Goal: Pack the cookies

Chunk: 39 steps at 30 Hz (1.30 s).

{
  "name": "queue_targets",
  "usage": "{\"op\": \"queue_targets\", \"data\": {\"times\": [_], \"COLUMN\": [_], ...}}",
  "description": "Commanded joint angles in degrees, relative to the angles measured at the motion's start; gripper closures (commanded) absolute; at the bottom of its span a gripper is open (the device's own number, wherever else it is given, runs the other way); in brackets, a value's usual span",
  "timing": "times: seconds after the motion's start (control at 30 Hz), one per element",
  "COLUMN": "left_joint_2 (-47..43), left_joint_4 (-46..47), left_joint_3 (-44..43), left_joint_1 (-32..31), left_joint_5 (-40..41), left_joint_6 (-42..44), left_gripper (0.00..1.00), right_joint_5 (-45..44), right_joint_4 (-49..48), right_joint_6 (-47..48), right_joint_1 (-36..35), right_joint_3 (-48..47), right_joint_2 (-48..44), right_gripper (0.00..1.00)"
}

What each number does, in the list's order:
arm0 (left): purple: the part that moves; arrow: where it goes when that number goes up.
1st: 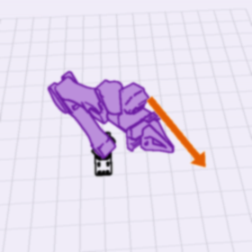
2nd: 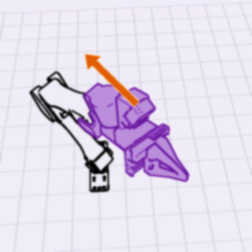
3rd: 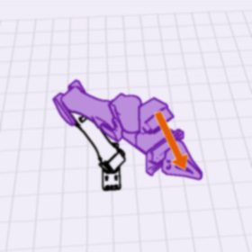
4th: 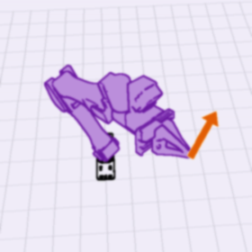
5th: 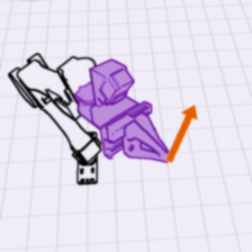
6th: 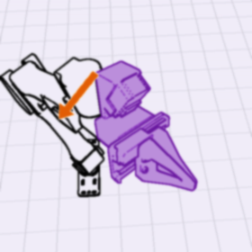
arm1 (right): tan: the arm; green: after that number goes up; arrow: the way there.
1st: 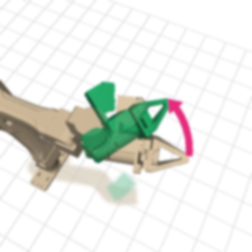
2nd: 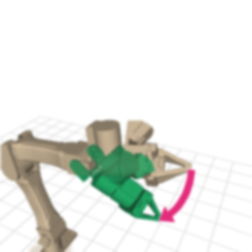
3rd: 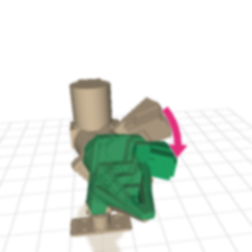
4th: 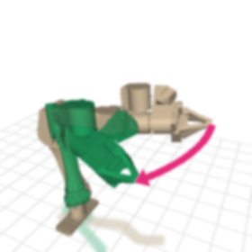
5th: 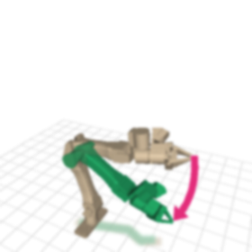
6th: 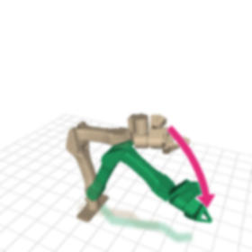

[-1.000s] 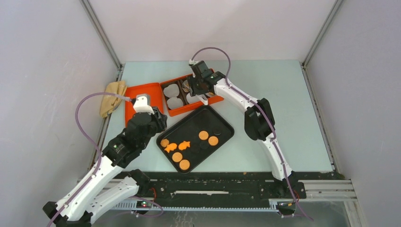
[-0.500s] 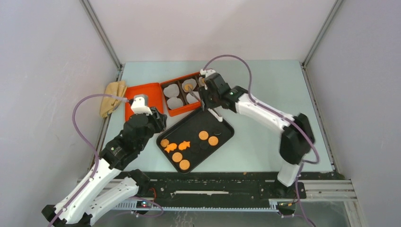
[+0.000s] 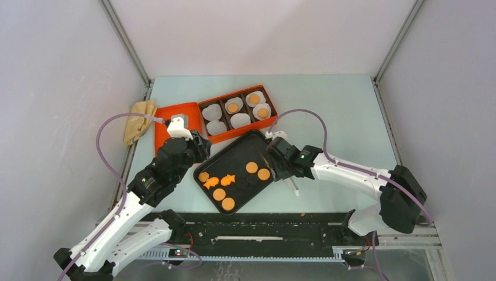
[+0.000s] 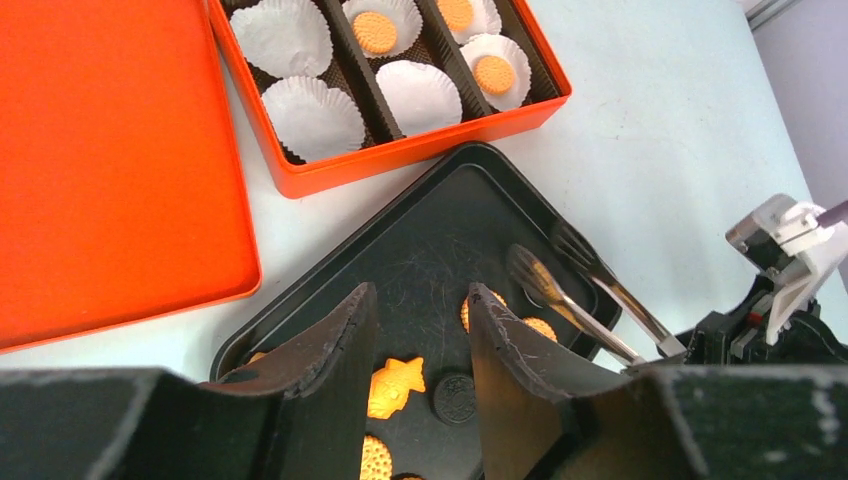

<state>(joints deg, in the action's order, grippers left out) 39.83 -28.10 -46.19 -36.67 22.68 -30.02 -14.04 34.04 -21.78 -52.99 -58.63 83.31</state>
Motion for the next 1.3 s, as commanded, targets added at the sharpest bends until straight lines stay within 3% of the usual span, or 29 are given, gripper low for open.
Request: {"op": "queue_targets", "data": {"times": [0.0, 0.63, 0.77, 1.0, 1.27], "left_joint_2": [-0.06, -2.93, -2.64, -3.01, -2.52], "left_joint_4": [2.83, 2.21, 2.12, 2.27, 0.50], "left_joint_3": [-2.32, -0.90, -0.79, -0.62, -3.15], "left_joint_1": [0.29, 0.28, 0.28, 0.28, 0.50], "left_joint_5": [-2.11, -2.13, -2.36, -1.93, 2.60], "left_joint_6": [-0.72, -1.69, -1.61, -1.69, -1.59], "left_gripper": [0.56, 0.56, 0.56, 0.56, 0.56], "right_joint_5": [-3.72, 2.69, 2.62, 0.45, 1.40], "right_joint_4": [1.20, 1.73, 1.53, 2.70, -0.20], "right_joint_6": [-5.41, -10.97, -11.27, -8.74, -1.27], "right_joint_1": [0.26, -2.63, -2.71, -2.64, -0.04], "right_joint_3": [2.65, 7.68, 6.86, 1.41, -15.70], "right_joint_2": [-6.83, -8.03, -7.40, -7.23, 0.55], "right_gripper": [0.41, 0.42, 0.46, 0.66, 0.69]}}
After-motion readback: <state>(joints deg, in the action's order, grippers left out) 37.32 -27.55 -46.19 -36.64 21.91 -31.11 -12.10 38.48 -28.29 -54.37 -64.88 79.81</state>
